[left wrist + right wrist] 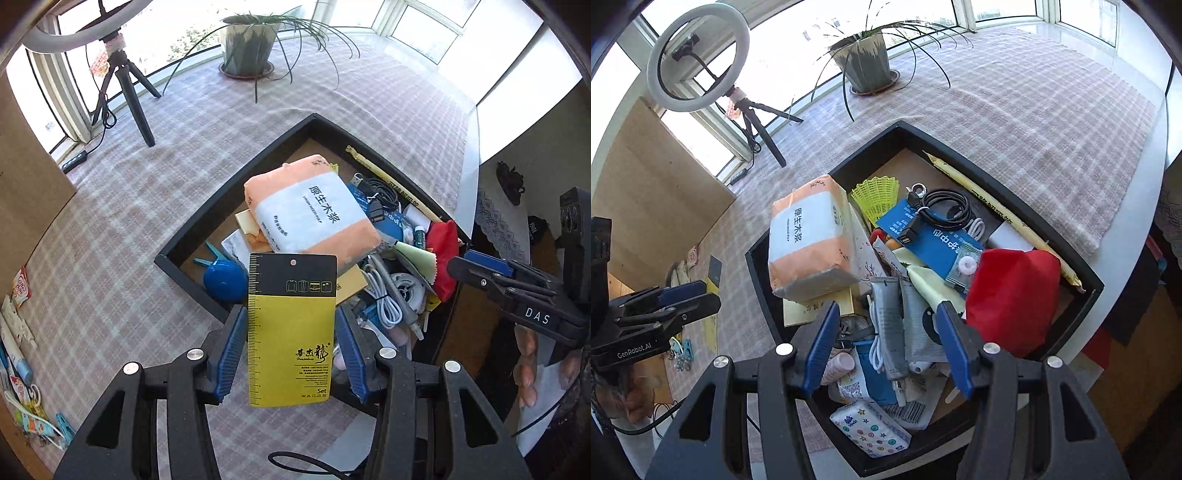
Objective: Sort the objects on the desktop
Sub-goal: 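Carry the yellow ruler card into the black tray and open the left gripper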
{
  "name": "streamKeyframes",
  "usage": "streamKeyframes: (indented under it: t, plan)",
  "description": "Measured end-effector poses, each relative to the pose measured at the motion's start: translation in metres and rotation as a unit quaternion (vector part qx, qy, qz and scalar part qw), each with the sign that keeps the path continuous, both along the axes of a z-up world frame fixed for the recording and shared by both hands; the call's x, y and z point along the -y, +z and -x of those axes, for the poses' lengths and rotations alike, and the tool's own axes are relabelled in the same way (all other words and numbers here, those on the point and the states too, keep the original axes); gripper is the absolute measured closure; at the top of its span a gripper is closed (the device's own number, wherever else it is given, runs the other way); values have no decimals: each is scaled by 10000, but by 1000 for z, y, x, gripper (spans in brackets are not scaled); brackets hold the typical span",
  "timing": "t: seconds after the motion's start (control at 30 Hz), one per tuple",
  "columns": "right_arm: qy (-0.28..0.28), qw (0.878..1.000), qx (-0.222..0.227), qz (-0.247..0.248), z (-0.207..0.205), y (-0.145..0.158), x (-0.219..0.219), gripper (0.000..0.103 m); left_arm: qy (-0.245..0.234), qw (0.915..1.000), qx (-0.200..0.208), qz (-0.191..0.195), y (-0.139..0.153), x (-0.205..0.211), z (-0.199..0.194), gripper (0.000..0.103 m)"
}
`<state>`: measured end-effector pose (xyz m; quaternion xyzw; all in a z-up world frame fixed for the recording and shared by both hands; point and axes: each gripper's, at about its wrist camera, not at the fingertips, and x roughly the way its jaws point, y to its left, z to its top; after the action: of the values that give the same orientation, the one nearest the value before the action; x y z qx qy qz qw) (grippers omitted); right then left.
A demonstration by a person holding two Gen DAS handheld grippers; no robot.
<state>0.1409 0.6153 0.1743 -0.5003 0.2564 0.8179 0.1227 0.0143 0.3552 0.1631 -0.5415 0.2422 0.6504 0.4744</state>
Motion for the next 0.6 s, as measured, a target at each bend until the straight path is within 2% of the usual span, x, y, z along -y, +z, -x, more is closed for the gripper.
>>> streamKeyframes:
  t: [0.27, 0.47, 0.6]
  plan:
    - [-398, 9992, 23, -2, -37, 0, -27, 49, -573, 9983, 53, -38, -1, -48, -54, 56]
    - [-448, 9990, 31, 25, -45, -1, -31, 49, -653, 9978, 105, -32, -3, -65, -69, 56]
    - [-374, 9993, 19, 78, -44, -2, -28, 49, -604, 9982, 55, -25, -4, -67, -73, 50]
